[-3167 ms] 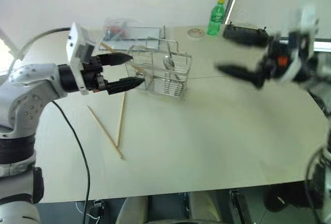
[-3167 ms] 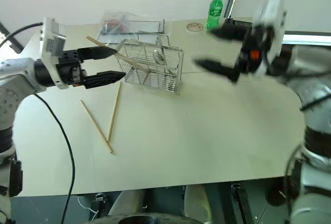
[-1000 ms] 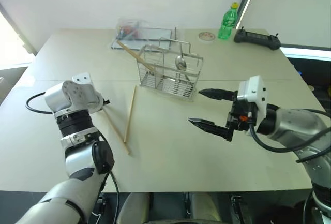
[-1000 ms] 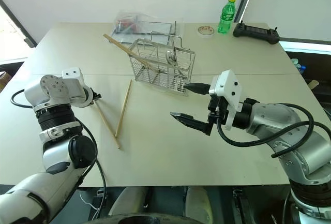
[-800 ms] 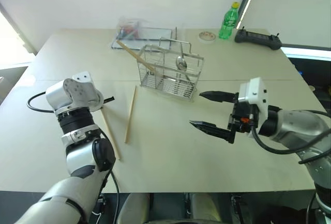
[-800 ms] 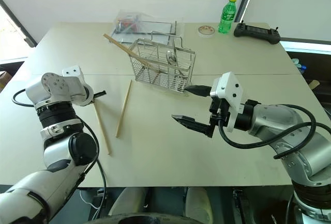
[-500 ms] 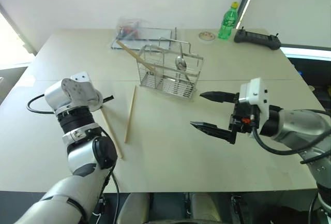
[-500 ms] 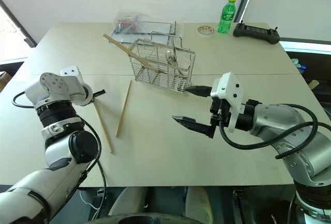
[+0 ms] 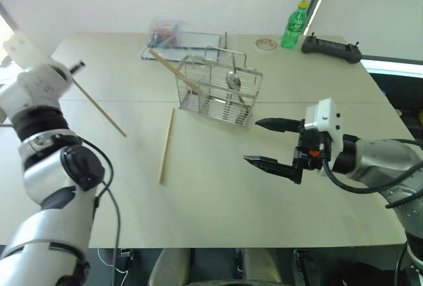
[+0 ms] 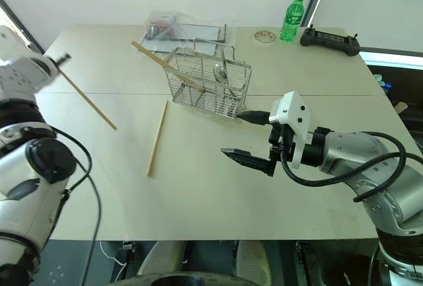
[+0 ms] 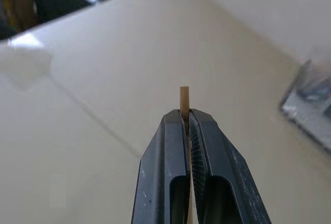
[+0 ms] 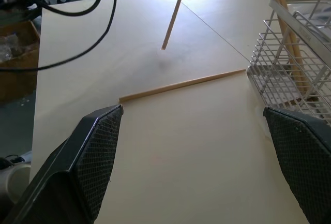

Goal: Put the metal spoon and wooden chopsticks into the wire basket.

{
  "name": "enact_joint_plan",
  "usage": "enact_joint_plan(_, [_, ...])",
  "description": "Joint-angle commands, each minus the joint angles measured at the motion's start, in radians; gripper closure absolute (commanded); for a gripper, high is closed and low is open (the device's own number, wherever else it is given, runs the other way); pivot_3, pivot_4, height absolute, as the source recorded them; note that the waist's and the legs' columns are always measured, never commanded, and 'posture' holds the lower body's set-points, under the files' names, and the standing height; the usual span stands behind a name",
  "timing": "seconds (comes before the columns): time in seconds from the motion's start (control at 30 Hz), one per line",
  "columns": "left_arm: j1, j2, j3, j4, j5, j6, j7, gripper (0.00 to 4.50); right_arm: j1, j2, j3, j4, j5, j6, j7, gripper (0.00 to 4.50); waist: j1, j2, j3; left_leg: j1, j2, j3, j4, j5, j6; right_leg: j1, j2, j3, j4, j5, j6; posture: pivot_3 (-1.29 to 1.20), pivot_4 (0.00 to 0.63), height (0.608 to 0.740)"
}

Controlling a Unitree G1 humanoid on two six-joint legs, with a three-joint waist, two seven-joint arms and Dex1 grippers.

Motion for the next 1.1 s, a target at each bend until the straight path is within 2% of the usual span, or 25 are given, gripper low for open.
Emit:
enact_joint_plan(0.03, [-0.103, 0.031, -0.125, -0.005, -0.006, -0.265, -0.230, 4.47, -0.007, -0.004, -0.040, -0.029, 0.029, 0.005, -0.021, 0.00, -0.001, 0.000, 0.000, 0.000, 0.000, 0.000, 0.000, 0.000, 0.000, 0.000, 0.000, 0.000, -0.001, 0.000, 0.000, 0.00, 0.150, 0.722])
enact_joint_plan(0.17, [-0.202, -0.020, -0.156, -0.023, -0.073, -0.453, -0.364, 4.47, 0.004, 0.007, -0.042, -0.046, 0.046, 0.016, -0.054, 0.00, -0.003, -0.001, 0.000, -0.002, 0.000, 0.000, 0.000, 0.000, 0.001, -0.001, -0.001, 0.000, -0.002, 0.001, 0.001, 0.00, 0.150, 0.722])
enact_joint_plan(0.4, [-0.308, -0.135, -0.226, -0.004, -0.127, -0.561, -0.479, 4.47, 0.039, -0.008, -0.070, -0.077, 0.063, 0.019, -0.079, 0.00, -0.011, 0.000, 0.000, -0.001, 0.000, 0.001, 0.000, 0.000, 0.001, -0.001, -0.001, 0.000, -0.001, 0.001, 0.001, 0.00, 0.150, 0.722])
enact_joint_plan(0.77, [-0.279, -0.276, -0.340, 0.061, -0.120, -0.675, -0.623, 4.47, 0.134, 0.026, -0.112, -0.161, 0.091, 0.010, -0.193, 0.00, -0.005, 0.000, 0.000, -0.001, 0.000, 0.001, 0.001, -0.001, 0.002, -0.001, 0.000, 0.000, 0.000, 0.001, 0.001, 0.00, 0.150, 0.722])
enact_joint_plan(1.1, [-0.215, -0.317, -0.388, 0.049, -0.111, -0.664, -0.643, 4.47, 0.160, 0.041, -0.128, -0.186, 0.101, 0.003, -0.263, 0.00, -0.006, 0.000, 0.000, 0.000, 0.000, 0.001, 0.002, -0.001, 0.003, 0.000, 0.000, 0.000, 0.001, 0.001, 0.001, 0.00, 0.150, 0.722])
